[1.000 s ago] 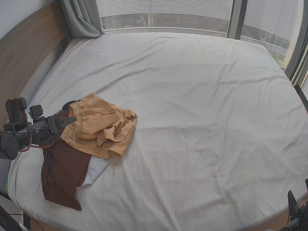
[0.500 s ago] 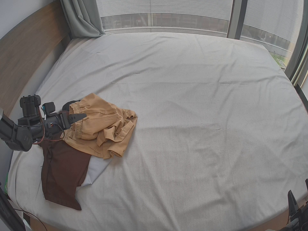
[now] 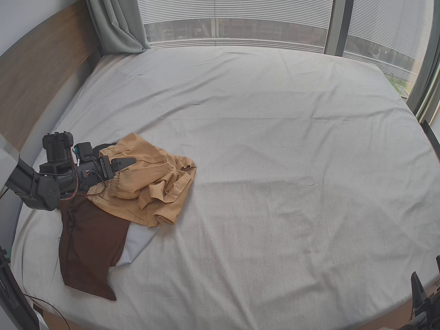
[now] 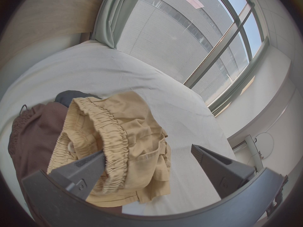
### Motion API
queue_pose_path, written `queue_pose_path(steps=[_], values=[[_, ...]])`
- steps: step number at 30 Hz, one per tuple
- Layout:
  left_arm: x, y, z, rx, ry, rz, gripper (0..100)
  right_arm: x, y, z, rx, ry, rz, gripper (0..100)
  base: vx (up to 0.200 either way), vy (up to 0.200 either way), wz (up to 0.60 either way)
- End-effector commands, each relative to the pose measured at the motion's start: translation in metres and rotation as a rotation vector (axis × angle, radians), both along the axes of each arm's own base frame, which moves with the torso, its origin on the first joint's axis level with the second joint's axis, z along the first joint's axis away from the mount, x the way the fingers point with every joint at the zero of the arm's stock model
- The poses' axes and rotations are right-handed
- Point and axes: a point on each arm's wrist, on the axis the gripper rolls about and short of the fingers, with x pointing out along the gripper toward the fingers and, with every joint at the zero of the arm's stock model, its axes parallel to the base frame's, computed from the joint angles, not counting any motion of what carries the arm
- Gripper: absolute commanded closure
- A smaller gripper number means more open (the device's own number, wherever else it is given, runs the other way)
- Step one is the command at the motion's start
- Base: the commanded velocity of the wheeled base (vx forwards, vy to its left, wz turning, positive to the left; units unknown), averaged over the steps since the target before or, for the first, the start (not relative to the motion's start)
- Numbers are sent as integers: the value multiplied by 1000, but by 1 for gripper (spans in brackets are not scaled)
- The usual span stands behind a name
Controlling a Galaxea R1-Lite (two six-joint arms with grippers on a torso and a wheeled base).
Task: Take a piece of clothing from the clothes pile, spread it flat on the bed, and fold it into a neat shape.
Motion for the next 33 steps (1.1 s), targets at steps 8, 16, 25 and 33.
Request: queue_pose_path(steps=[8, 16, 25, 33], values=[[11, -13, -9, -20, 9, -11, 0, 1, 0, -5, 0, 11, -1, 0, 0, 0, 0], [11, -8, -8, -20, -13, 9, 100, 1, 0, -5, 0, 11, -1, 0, 0, 0, 0], [9, -8, -10, -29, 6, -2, 100, 1, 0, -5, 0, 9, -1, 0, 0, 0, 0], [-4, -9, -4, -78, 22, 8, 100, 1, 0, -5, 0, 11, -1, 0, 0, 0, 0]])
